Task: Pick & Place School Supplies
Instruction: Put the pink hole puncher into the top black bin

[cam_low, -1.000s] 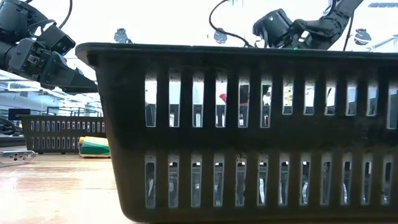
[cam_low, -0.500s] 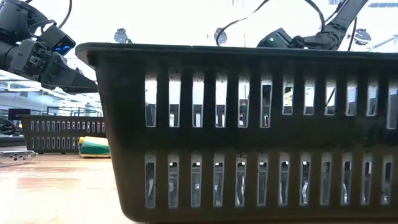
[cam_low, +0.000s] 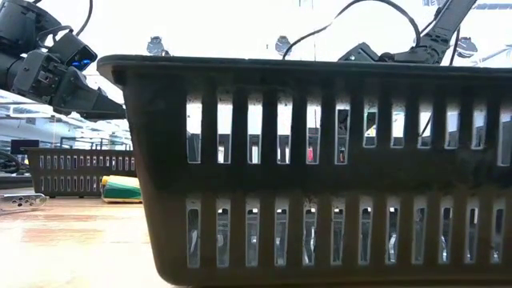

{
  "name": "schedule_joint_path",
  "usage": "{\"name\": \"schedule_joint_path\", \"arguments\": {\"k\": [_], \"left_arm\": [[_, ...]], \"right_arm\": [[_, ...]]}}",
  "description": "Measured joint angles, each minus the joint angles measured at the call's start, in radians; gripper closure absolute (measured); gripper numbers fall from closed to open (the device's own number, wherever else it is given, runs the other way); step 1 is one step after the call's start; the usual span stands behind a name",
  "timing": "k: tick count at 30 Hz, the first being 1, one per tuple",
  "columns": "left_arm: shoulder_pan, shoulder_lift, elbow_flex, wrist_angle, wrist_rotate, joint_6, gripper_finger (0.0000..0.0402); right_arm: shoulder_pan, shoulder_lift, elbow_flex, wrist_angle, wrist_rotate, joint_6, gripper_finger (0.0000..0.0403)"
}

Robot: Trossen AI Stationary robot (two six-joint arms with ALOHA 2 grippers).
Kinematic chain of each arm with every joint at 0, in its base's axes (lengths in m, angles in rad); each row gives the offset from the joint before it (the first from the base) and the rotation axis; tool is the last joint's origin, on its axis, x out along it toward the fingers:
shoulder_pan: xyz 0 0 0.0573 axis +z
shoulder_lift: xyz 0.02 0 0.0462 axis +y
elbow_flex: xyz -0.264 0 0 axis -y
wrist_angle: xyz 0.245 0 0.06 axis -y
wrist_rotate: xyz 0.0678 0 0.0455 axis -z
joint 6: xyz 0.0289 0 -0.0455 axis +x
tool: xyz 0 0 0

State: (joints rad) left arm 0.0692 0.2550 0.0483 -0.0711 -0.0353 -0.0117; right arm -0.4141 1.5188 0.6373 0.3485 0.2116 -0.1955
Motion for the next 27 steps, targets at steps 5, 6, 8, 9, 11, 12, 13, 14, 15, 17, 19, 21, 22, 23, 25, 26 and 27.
{"name": "schedule_joint_path", "arguments": {"k": [5,6,8,9,11,12,13,14,15,17,19,21,22,23,25,26,27], "left_arm": [[0.000,0.000,0.000,-0.003,0.000,-0.003,0.0190],[0.000,0.000,0.000,-0.003,0.000,-0.003,0.0190],[0.000,0.000,0.000,-0.003,0.000,-0.003,0.0190],[0.000,0.000,0.000,-0.004,0.000,-0.003,0.0190],[0.000,0.000,0.000,-0.005,0.000,-0.003,0.0190],[0.000,0.000,0.000,-0.005,0.000,-0.003,0.0190],[0.000,0.000,0.000,-0.005,0.000,-0.004,0.0190],[0.000,0.000,0.000,-0.005,0.000,-0.005,0.0190],[0.000,0.000,0.000,-0.005,0.000,-0.005,0.0190],[0.000,0.000,0.000,-0.005,0.000,-0.005,0.0190],[0.000,0.000,0.000,-0.006,-0.001,-0.005,0.0190],[0.000,0.000,0.000,-0.006,-0.001,-0.005,0.0190],[0.000,0.000,0.000,-0.006,-0.001,-0.005,0.0190],[0.000,0.000,0.000,-0.006,-0.001,-0.005,0.0190],[0.000,0.000,0.000,-0.006,-0.001,-0.005,0.0190],[0.000,0.000,0.000,-0.006,-0.001,-0.005,0.0190],[0.000,0.000,0.000,-0.006,-0.001,-0.004,0.0190]], "right_arm": [[0.000,0.000,0.000,0.005,0.090,0.000,0.0227],[0.000,0.000,0.000,0.012,0.114,-0.001,0.0215],[0.000,0.000,0.000,0.034,0.147,-0.016,0.0193],[0.000,0.000,0.000,0.044,0.151,-0.023,0.0185],[0.000,0.000,0.002,0.051,0.145,-0.026,0.0171],[0.002,0.000,0.004,0.051,0.129,-0.026,0.0165],[0.007,0.000,0.007,0.052,0.118,-0.018,0.0161],[0.014,0.000,0.008,0.051,0.102,-0.010,0.0158],[0.025,0.000,0.009,0.052,0.090,-0.003,0.0156],[0.059,-0.001,0.010,0.041,0.059,-0.003,0.0156],[0.103,-0.011,0.010,0.015,0.052,-0.008,0.0159],[0.152,-0.025,0.011,-0.003,0.082,-0.010,0.0165],[0.176,-0.036,0.011,-0.022,0.099,-0.010,0.0168],[0.199,-0.048,0.011,-0.041,0.107,-0.006,0.0172],[0.241,-0.075,0.022,-0.094,0.107,0.016,0.0180],[0.258,-0.087,0.027,-0.119,0.101,0.031,0.0184],[0.273,-0.097,0.032,-0.136,0.092,0.049,0.0188]]}}
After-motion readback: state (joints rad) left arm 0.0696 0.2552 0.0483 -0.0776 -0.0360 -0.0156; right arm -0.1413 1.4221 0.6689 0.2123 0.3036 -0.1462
